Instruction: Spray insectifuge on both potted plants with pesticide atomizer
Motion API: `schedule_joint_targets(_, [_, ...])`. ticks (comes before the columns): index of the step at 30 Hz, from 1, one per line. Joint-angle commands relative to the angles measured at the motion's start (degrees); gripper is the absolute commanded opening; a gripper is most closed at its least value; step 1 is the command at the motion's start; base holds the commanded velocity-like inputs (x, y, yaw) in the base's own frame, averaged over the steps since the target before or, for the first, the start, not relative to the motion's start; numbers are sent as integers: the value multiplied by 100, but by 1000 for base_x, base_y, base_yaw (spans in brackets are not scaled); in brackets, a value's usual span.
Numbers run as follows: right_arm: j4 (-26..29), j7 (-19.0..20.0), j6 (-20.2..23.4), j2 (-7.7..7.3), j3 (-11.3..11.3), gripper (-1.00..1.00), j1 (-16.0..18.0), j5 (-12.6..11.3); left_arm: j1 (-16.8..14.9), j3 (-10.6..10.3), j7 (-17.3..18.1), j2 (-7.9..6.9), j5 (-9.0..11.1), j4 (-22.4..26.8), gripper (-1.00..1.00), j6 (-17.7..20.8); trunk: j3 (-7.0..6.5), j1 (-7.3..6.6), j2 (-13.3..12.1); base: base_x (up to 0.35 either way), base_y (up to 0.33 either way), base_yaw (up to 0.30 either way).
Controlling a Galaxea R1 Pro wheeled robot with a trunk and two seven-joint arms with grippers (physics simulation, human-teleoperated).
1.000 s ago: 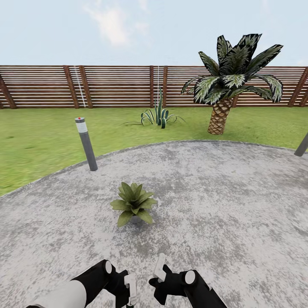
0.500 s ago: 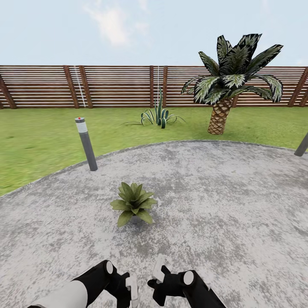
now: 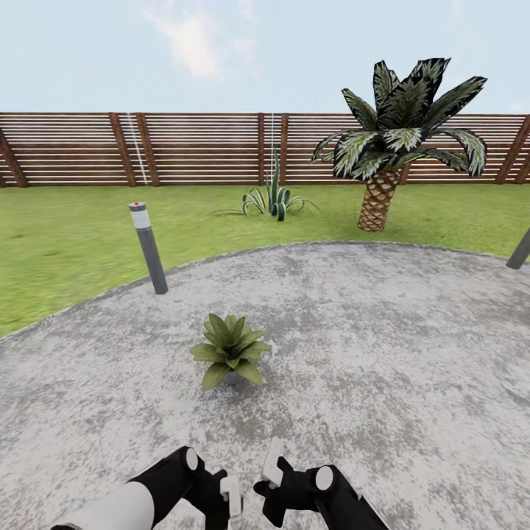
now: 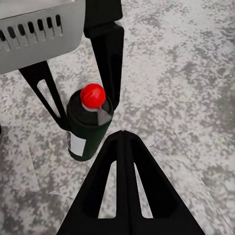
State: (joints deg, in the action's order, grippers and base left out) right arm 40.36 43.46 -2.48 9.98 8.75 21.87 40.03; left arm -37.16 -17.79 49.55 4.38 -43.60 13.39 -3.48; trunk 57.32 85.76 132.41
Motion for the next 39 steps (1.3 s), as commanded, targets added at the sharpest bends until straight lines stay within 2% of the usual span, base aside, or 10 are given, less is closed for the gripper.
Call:
schedule_joint_targets(1, [7, 14, -25, 2, -5, -100, 2, 58, -1, 21, 11, 27, -52, 6, -100, -38, 5, -1, 2, 0, 0, 0])
schedule_joint_targets(5, [7, 14, -27, 2, -5, -100, 2, 58, -1, 15, 16, 74, 183, 6, -100, -53, 5, -1, 2, 0, 0, 0])
schedule_joint_targets(8, [7, 14, -27, 2, -5, -100, 2, 58, -1, 6, 19, 80, 240, 6, -100, -55, 5, -1, 2, 0, 0, 0])
schedule_joint_targets(20, [7, 14, -29, 2, -5, -100, 2, 58, -1, 6, 33, 73, 255, 6, -100, -196, 5, -1, 2, 0, 0, 0])
schedule_joint_targets(25, [7, 14, -29, 2, -5, -100, 2, 58, -1, 8, 270, 72, 255, 6, -100, -220, 5, -1, 2, 0, 0, 0])
schedule_joint_targets(29, [7, 13, -25, 2, -5, -100, 2, 58, -1, 12, 306, 72, 263, 6, -100, -223, 5, -1, 2, 0, 0, 0])
schedule_joint_targets(34, [7, 11, -25, 2, -5, -100, 2, 58, -1, 6, 309, 72, 447, 13, -100, -229, 5, -1, 2, 0, 0, 0])
schedule_joint_targets(39, [7, 13, -27, 2, -5, -100, 2, 58, -1, 10, 310, 79, 486, 15, -100, -231, 5, -1, 2, 0, 0, 0])
